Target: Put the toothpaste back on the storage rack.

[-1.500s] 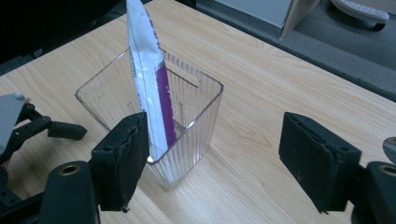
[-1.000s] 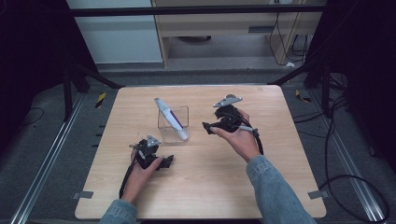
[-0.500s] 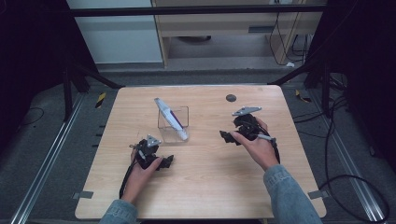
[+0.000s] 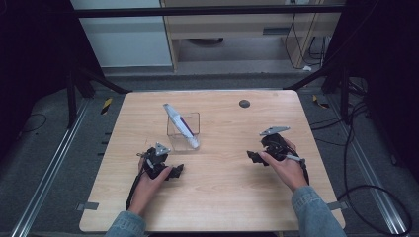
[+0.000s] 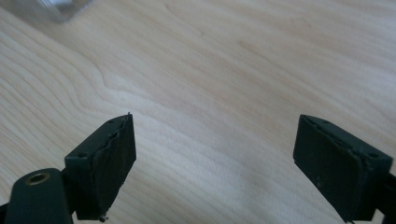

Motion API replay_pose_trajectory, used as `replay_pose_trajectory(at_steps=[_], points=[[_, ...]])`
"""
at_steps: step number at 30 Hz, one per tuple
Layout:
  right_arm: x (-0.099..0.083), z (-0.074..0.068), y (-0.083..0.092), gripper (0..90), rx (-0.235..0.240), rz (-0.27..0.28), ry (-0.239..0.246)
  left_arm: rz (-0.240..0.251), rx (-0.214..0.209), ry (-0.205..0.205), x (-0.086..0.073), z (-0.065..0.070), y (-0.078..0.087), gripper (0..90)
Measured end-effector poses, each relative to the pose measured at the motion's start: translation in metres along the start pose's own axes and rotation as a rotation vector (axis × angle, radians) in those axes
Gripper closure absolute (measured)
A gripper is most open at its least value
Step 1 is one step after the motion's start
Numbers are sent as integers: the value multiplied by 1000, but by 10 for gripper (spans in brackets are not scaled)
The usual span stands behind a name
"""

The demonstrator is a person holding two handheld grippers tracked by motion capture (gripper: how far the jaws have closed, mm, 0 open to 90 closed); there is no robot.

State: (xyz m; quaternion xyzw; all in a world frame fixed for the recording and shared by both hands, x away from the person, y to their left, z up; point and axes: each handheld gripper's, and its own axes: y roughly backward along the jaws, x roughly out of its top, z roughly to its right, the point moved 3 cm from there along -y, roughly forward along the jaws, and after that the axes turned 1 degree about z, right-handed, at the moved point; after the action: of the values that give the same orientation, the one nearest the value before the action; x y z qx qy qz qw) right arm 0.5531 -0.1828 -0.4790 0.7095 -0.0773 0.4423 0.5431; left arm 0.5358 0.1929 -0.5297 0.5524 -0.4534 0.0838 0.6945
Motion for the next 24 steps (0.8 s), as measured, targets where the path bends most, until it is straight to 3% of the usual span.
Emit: replay_pose_trajectory(at_steps=[3,9,24], points=[[-8,2,-2,129,-20,-37,7,2,0,3,0,0,0,0],[-20,12,-8,130,-49,-62,-15,2,0,3,0,0,0,0],[-34,46,-23,142,-117,-23,-135,3,1,3,0,0,0,0]])
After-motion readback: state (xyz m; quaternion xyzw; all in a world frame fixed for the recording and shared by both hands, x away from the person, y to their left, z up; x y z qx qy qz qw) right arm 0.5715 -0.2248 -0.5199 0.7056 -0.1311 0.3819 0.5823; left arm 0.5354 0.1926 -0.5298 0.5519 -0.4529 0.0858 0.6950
